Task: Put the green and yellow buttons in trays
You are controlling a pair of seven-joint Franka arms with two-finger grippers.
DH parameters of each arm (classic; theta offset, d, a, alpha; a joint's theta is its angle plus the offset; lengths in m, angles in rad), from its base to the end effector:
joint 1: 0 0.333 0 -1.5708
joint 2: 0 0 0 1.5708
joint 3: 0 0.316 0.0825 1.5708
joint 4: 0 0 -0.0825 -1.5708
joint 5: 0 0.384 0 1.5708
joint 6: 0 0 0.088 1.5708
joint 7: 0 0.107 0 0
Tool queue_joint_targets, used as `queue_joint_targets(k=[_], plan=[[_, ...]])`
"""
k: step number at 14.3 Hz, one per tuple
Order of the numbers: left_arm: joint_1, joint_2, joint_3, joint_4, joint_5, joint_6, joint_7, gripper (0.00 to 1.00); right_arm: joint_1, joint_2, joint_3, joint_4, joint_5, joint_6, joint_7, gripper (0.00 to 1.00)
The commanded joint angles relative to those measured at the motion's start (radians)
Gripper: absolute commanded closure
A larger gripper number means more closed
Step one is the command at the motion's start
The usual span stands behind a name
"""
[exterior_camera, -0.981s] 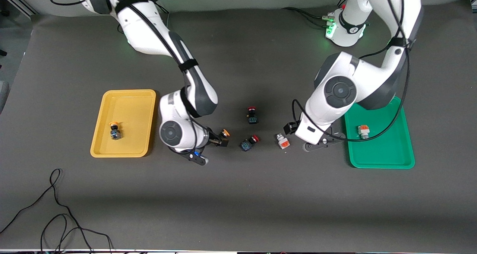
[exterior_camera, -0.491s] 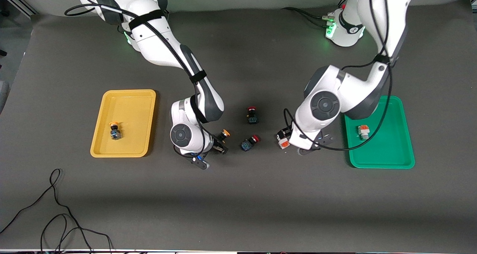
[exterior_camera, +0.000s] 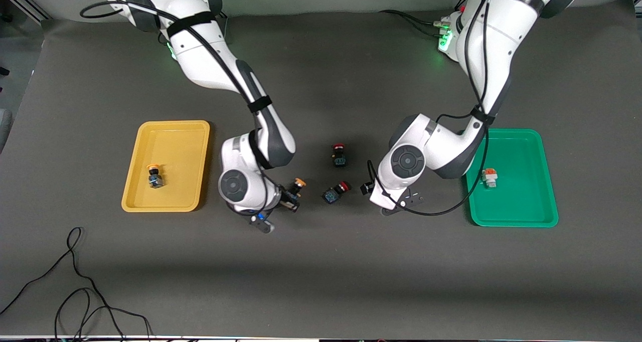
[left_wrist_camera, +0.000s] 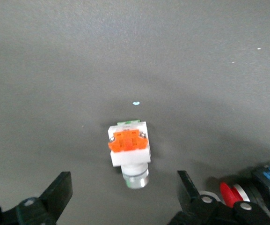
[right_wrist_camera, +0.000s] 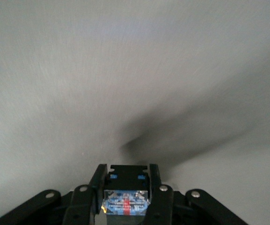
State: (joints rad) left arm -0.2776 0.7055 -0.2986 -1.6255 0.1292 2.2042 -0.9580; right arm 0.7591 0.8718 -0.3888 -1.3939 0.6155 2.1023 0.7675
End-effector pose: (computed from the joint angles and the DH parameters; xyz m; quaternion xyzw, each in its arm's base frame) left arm 0.5849 -0.3466 0.2146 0.9818 0.1780 -0.0663 0.0019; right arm 0.6394 0.3382 0.2027 -0.9456 0.3046 0.0919 0.0675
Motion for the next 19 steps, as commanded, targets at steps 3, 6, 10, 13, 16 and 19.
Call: queue_joint_targets(k=[3,6,10,13,16,19], plan=[[-0.014,0.049,0.021,0.018,0.033,0.064,-0.022,0.02,-0.180,-0.160,-0.013,-0.004,0.003,-0.262,-0.138,1.00],[-0.015,0.057,0.027,0.018,0.038,0.069,-0.024,0.29,-0.271,-0.214,-0.079,-0.002,-0.031,-0.411,-0.279,1.00],[-0.015,0.054,0.027,0.019,0.038,0.068,-0.054,0.67,-0.311,-0.220,-0.212,-0.010,-0.117,-0.533,-0.520,1.00],[-0.006,-0.010,0.024,0.033,0.036,0.029,-0.070,0.73,-0.386,-0.183,-0.232,-0.011,-0.158,-0.521,-0.681,1.00],[-0.003,-0.145,0.018,0.049,0.027,-0.122,-0.016,0.78,-0.399,-0.157,-0.231,-0.069,-0.160,-0.496,-0.761,1.00],[0.035,-0.260,0.019,0.070,-0.057,-0.274,0.134,0.81,-0.322,-0.152,-0.220,-0.199,-0.152,-0.393,-0.760,1.00]])
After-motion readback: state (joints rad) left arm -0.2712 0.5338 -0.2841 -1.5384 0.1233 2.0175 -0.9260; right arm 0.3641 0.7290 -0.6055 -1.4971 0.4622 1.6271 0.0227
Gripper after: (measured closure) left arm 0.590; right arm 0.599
